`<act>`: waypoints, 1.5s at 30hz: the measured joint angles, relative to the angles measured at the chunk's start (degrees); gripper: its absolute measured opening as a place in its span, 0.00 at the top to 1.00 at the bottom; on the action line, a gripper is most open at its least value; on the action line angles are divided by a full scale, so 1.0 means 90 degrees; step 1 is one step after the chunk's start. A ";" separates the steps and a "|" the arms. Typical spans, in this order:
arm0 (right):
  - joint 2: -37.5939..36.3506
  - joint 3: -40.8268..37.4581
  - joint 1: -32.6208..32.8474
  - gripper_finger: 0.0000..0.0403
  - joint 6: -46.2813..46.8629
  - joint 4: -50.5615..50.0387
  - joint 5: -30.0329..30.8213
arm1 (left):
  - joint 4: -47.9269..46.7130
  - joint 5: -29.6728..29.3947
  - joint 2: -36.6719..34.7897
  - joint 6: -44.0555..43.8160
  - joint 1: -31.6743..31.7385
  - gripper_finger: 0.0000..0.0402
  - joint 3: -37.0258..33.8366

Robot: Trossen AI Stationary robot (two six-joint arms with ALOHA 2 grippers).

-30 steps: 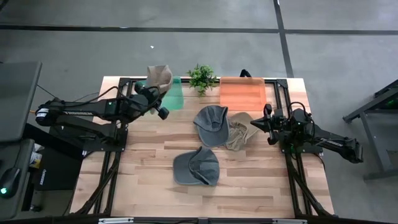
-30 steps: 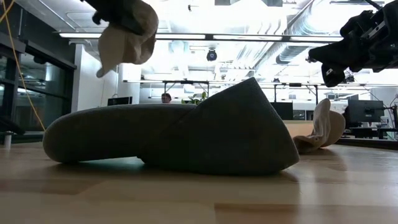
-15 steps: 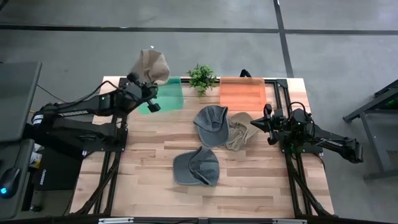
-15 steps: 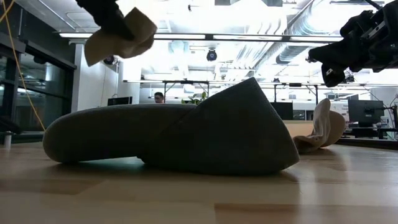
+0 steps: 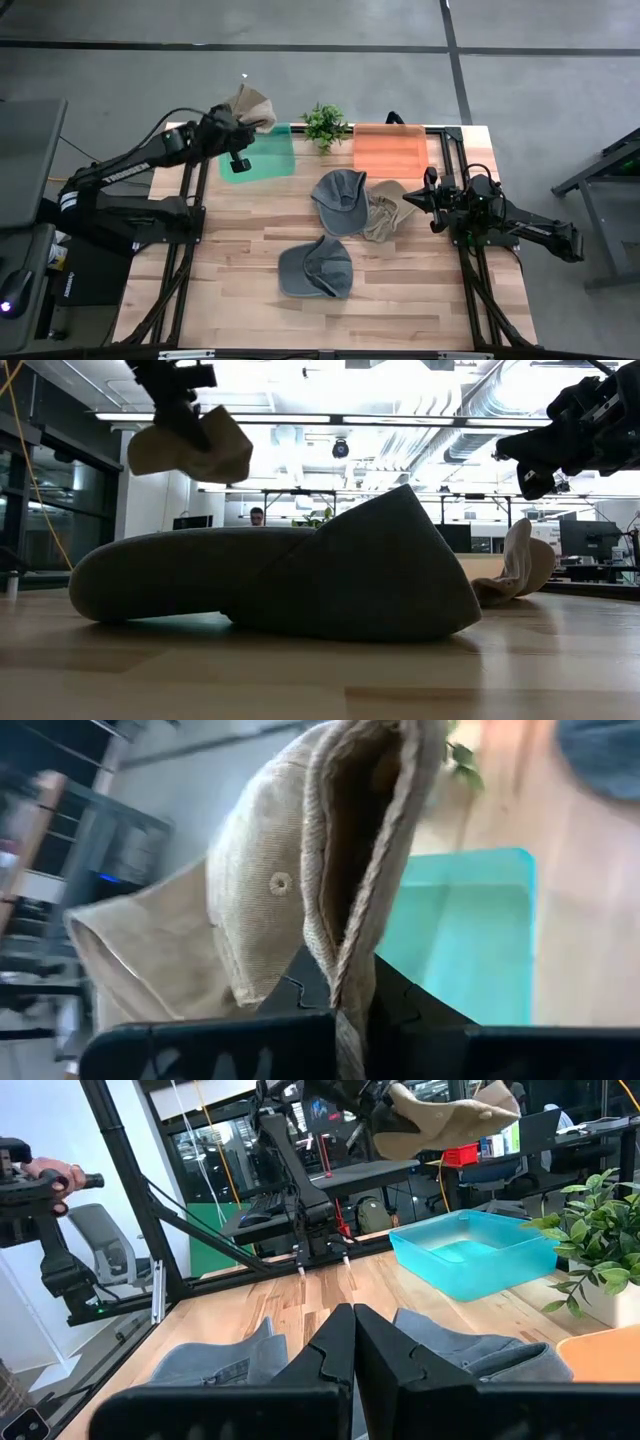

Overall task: Pick & Place hat
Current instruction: Put the left brown cap into the blue bin

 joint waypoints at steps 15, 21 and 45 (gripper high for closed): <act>0.0000 -0.0001 0.0000 1.00 0.0000 0.0000 0.0001 | -0.1293 0.0705 0.1879 -0.0161 0.0973 1.00 0.1704; 0.0000 0.0000 -0.0001 1.00 0.0000 0.0000 0.0000 | -0.0989 0.0300 0.2380 0.0113 0.1006 1.00 0.1450; 0.0000 -0.0002 0.0002 1.00 0.0000 0.0000 -0.0014 | 0.1976 -0.0180 0.1884 0.0535 0.0453 1.00 -0.1485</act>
